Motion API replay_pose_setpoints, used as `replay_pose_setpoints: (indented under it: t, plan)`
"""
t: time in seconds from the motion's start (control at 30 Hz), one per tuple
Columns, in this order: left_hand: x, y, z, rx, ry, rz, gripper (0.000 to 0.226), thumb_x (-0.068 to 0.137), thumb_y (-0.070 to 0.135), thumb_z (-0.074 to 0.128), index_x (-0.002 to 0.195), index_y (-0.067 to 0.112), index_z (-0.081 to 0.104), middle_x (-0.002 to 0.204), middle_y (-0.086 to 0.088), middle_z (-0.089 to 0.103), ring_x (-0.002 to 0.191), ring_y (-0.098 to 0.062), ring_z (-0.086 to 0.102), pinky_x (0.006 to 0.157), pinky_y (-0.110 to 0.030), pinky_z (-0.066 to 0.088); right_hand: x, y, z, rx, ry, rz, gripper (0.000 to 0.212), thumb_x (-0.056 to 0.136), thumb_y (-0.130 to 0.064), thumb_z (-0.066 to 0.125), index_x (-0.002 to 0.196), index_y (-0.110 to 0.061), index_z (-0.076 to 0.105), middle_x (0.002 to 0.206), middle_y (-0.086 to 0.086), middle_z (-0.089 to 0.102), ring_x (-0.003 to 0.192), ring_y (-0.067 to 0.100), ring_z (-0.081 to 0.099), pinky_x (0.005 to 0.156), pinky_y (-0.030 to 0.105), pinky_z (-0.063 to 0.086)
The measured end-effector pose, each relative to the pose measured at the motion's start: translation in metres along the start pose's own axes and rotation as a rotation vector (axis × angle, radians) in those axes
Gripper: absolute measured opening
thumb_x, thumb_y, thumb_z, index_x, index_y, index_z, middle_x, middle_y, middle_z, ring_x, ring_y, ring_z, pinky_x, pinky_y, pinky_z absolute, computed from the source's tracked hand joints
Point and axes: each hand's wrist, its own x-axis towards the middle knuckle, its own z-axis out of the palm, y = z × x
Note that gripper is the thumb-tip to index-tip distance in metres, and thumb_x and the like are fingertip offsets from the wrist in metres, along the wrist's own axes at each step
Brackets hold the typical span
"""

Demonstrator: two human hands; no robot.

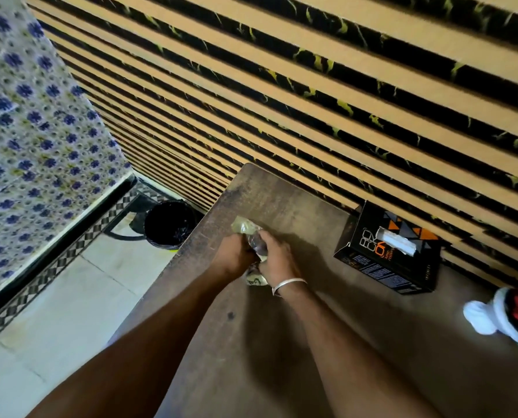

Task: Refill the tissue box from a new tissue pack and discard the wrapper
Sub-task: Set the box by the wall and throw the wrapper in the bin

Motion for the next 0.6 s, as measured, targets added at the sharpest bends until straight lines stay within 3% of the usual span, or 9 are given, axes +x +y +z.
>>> replay_pose_setpoints:
  t: [0.13, 0.17, 0.23, 0.33, 0.4, 0.47, 0.53, 0.6]
  plan:
    - [-0.034, -0.002, -0.020, -0.182, 0.053, 0.030, 0.017, 0.079, 0.012, 0.073, 0.064, 0.015, 0.066, 0.062, -0.001, 0.063, 0.059, -0.008, 0.058, 0.055, -0.021, 0.046, -0.016, -0.017, -0.003, 0.147, 0.143, 0.020, 0.054, 0.078, 0.010, 0.058, 0.127, -0.010, 0.066, 0.118, 0.016, 0.072, 0.111, 0.029, 0.067, 0.095, 0.026, 0.048]
    - [-0.043, -0.001, -0.027, -0.262, 0.058, 0.021, 0.015, 0.080, 0.016, 0.074, 0.066, 0.015, 0.067, 0.065, -0.003, 0.068, 0.061, -0.007, 0.061, 0.060, -0.028, 0.053, -0.018, -0.020, -0.002, 0.159, 0.174, 0.012, 0.048, 0.077, 0.007, 0.062, 0.122, -0.009, 0.069, 0.114, 0.015, 0.074, 0.108, 0.029, 0.069, 0.094, 0.027, 0.049]
    - [-0.064, 0.001, -0.042, -0.439, 0.077, 0.026, 0.009, 0.079, 0.019, 0.078, 0.081, 0.013, 0.072, 0.076, -0.005, 0.074, 0.067, -0.005, 0.065, 0.072, -0.039, 0.057, -0.020, -0.030, -0.002, 0.158, 0.203, 0.000, 0.035, 0.077, -0.002, 0.069, 0.110, -0.009, 0.074, 0.106, 0.014, 0.076, 0.100, 0.030, 0.070, 0.085, 0.027, 0.050]
    - [-0.093, 0.002, -0.069, -0.603, 0.065, 0.085, 0.052, 0.076, 0.002, 0.081, 0.117, 0.018, 0.053, 0.092, 0.006, 0.068, 0.077, 0.004, 0.067, 0.077, -0.032, 0.059, -0.018, -0.047, -0.003, 0.105, 0.210, -0.020, 0.022, 0.070, -0.007, 0.074, 0.091, -0.008, 0.074, 0.092, 0.011, 0.077, 0.086, 0.030, 0.069, 0.073, 0.031, 0.050]
    - [-0.107, -0.006, -0.085, -0.410, 0.082, 0.156, 0.077, 0.073, 0.010, 0.084, 0.136, 0.025, 0.042, 0.106, 0.010, 0.062, 0.093, -0.002, 0.066, 0.084, -0.030, 0.059, -0.022, -0.064, -0.004, 0.113, 0.186, -0.052, 0.022, 0.067, -0.007, 0.078, 0.088, -0.007, 0.073, 0.089, 0.010, 0.077, 0.085, 0.029, 0.069, 0.074, 0.034, 0.054]
    - [-0.113, -0.014, -0.097, -0.210, 0.160, 0.172, 0.086, 0.070, 0.018, 0.086, 0.143, 0.030, 0.042, 0.113, 0.006, 0.050, 0.102, -0.013, 0.061, 0.088, -0.030, 0.057, -0.028, -0.080, -0.002, 0.152, 0.132, -0.071, 0.026, 0.066, -0.007, 0.080, 0.091, -0.009, 0.074, 0.091, 0.008, 0.077, 0.087, 0.026, 0.070, 0.079, 0.035, 0.057]
    - [-0.116, -0.024, -0.110, -0.130, 0.240, 0.159, 0.079, 0.071, 0.019, 0.086, 0.140, 0.030, 0.049, 0.116, 0.004, 0.043, 0.101, -0.019, 0.059, 0.087, -0.031, 0.058, -0.035, -0.095, 0.001, 0.214, 0.055, -0.076, 0.025, 0.069, -0.009, 0.079, 0.094, -0.011, 0.074, 0.091, 0.005, 0.077, 0.088, 0.023, 0.070, 0.081, 0.035, 0.057]
    - [-0.118, -0.031, -0.121, -0.042, 0.321, 0.176, 0.060, 0.077, 0.020, 0.081, 0.132, 0.026, 0.059, 0.117, 0.004, 0.048, 0.098, -0.017, 0.061, 0.085, -0.029, 0.057, -0.039, -0.106, 0.005, 0.299, -0.003, -0.107, 0.023, 0.072, -0.014, 0.074, 0.095, -0.013, 0.073, 0.091, 0.004, 0.076, 0.090, 0.023, 0.071, 0.084, 0.037, 0.059]
